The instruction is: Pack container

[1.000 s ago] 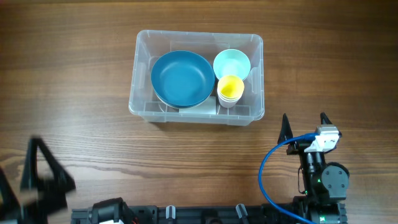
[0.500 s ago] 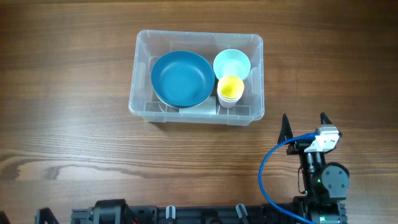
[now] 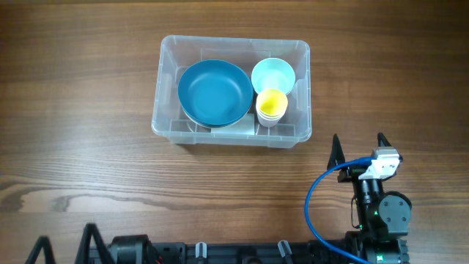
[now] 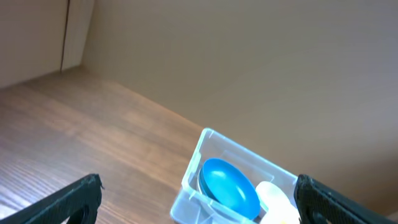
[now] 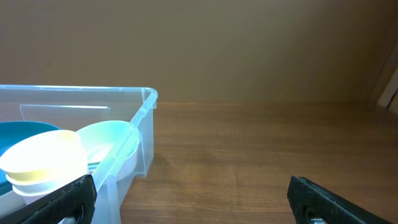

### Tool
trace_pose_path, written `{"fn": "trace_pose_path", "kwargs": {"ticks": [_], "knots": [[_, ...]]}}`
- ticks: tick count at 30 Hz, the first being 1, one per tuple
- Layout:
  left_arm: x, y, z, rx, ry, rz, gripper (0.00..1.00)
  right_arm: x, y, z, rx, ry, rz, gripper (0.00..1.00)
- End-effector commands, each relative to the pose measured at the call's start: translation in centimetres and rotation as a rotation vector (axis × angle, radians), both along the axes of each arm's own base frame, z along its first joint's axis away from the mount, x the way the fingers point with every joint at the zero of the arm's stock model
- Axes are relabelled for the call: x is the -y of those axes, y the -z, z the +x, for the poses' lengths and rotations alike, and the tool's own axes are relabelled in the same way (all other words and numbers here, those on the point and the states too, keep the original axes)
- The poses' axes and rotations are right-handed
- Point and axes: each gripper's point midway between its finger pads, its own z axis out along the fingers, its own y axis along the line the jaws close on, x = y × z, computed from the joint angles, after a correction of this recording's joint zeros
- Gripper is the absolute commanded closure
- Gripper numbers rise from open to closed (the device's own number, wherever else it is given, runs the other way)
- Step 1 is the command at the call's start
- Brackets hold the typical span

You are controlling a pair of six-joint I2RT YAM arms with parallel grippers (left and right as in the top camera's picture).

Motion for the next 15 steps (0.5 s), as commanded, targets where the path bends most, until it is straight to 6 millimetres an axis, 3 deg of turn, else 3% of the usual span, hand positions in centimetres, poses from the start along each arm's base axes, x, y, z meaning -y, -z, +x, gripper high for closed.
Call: {"fn": "trace_pose_path", "kwargs": {"ticks": [1, 15], "knots": [[0.4, 1.9, 1.7, 0.025, 0.030, -0.006, 0.00, 0.0, 0.1, 0.0, 0.008, -0.003, 0.016, 0.00], [2.5, 6.9, 13.0, 0.134, 0.178, -0.002, 0.00, 0.0, 0.1, 0.0, 0.008, -0.003, 0.017, 0.00]]}}
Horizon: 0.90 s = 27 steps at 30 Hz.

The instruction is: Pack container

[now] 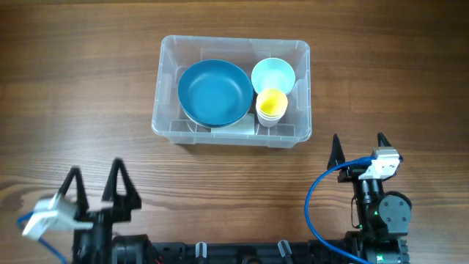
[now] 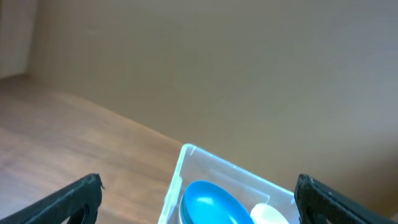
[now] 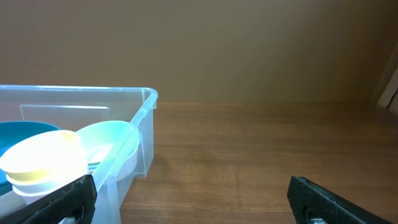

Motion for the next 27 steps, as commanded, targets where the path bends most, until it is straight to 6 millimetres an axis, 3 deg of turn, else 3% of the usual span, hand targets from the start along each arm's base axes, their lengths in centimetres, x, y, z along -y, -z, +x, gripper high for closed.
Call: {"fn": "trace_pose_path", "kwargs": {"ticks": [1, 9, 16, 20, 27], "knots": [[1.6, 2.7, 2.9, 0.014, 0.100, 0.005, 0.00, 0.0, 0.1, 0.0, 0.007, -0.003, 0.016, 0.00], [2.6, 9.3, 7.2, 0.001, 0.172, 0.007, 0.00, 0.0, 0.1, 0.0, 0.007, -0.003, 0.017, 0.00], [2.5, 14.8, 8.6, -0.074, 0.166, 0.004, 0.00, 0.0, 0.1, 0.0, 0.007, -0.003, 0.017, 0.00], [2.3, 16.7, 8.8, -0.108, 0.158, 0.001, 0.00, 0.0, 0.1, 0.0, 0.007, -0.003, 0.017, 0.01], [2.7, 16.6, 8.8, -0.097, 0.178, 0.104, 0.00, 0.0, 0.1, 0.0, 0.007, -0.003, 0.016, 0.00]]}}
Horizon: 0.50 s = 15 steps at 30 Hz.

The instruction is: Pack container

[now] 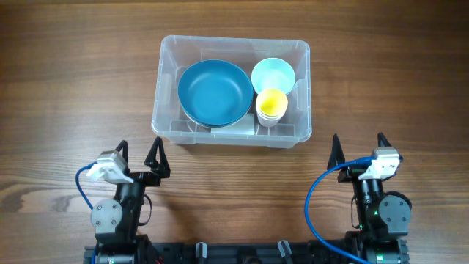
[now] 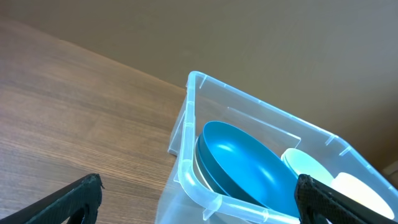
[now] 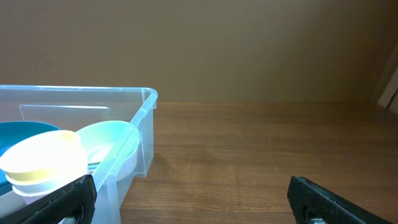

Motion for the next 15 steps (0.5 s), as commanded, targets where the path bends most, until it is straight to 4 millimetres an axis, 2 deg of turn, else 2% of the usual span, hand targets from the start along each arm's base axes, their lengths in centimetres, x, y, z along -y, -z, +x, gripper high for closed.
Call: {"fn": "trace_pose_path", "kwargs": {"ticks": [1, 6, 15], "knots": [[0.8, 0.1, -0.1, 0.020, 0.051, 0.105, 0.00, 0.0, 0.1, 0.0, 0.007, -0.003, 0.017, 0.00], [2.0, 0.0, -0.3, 0.057, 0.132, 0.264, 0.00, 0.0, 0.1, 0.0, 0.007, -0.003, 0.017, 0.00], [2.1, -0.1, -0.3, 0.096, 0.149, 0.495, 0.00, 0.0, 0.1, 0.0, 0.007, -0.003, 0.017, 0.00]]}}
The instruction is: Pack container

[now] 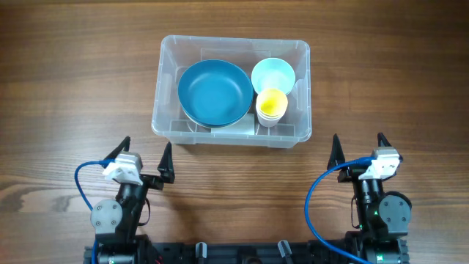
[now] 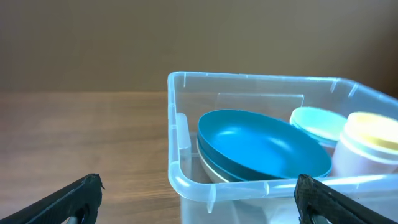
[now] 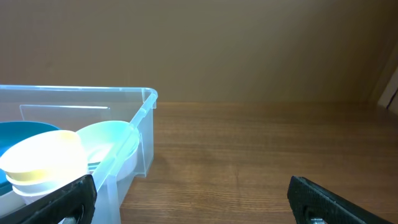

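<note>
A clear plastic container (image 1: pixel 231 41) stands at the table's far middle. Inside it are a blue bowl (image 1: pixel 214 92), a pale blue cup (image 1: pixel 272 75) and a yellow cup (image 1: pixel 272 103) stacked on white ones. My left gripper (image 1: pixel 146 144) is open and empty, in front of the container's left corner. The left wrist view faces the container (image 2: pixel 186 182) and the blue bowl (image 2: pixel 261 146) straight on. My right gripper (image 1: pixel 358 137) is open and empty to the front right. In the right wrist view the container's corner (image 3: pixel 144 99) is at left.
Bare wooden tabletop (image 1: pixel 73 88) surrounds the container on all sides. Blue cables (image 1: pixel 316 198) loop from both arms near the front edge. A plain brown wall (image 3: pixel 249 43) rises behind the table.
My left gripper has turned and shifted a little right, and its view now faces the container squarely instead of at an angle. The right arm and the container's contents are unchanged.
At first my left arm lay low at the table's front edge, barely in the overhead view. Then it stood at the far front left. Later it was open before the container's left corner, angled; now it faces it squarely. The right gripper stayed open and still.
</note>
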### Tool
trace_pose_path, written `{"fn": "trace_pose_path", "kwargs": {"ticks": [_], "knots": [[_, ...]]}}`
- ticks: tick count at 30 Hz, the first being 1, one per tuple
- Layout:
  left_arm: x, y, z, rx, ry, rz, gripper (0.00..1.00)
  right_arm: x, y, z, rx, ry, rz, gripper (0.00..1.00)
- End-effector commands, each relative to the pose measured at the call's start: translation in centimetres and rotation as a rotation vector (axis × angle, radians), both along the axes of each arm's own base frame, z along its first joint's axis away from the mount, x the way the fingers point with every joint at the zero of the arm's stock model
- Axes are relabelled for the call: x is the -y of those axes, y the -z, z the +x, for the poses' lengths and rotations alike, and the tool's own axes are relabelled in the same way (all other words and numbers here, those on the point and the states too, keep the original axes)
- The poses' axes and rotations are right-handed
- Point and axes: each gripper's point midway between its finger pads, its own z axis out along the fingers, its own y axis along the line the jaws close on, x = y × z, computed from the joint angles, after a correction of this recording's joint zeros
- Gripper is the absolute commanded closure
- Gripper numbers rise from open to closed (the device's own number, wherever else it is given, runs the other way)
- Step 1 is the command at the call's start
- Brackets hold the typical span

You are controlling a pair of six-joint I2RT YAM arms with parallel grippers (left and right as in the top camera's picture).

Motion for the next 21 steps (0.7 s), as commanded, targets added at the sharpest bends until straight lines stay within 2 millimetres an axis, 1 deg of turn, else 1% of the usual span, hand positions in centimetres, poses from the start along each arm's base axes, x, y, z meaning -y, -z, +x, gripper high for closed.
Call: {"fn": "trace_pose_path", "kwargs": {"ticks": [1, 7, 21], "knots": [[0.44, 0.11, -0.09, 0.037, 0.033, 0.141, 0.00, -0.03, 0.13, -0.01, 0.007, -0.003, 0.016, 0.00], [0.29, 0.12, -0.05, 0.050, 0.028, 0.209, 0.00, -0.03, 0.13, -0.01, 0.007, -0.003, 0.017, 0.00], [0.31, 0.13, -0.06, 0.047, 0.028, 0.192, 0.00, -0.03, 0.13, -0.01, 0.007, -0.003, 0.017, 0.00]]}}
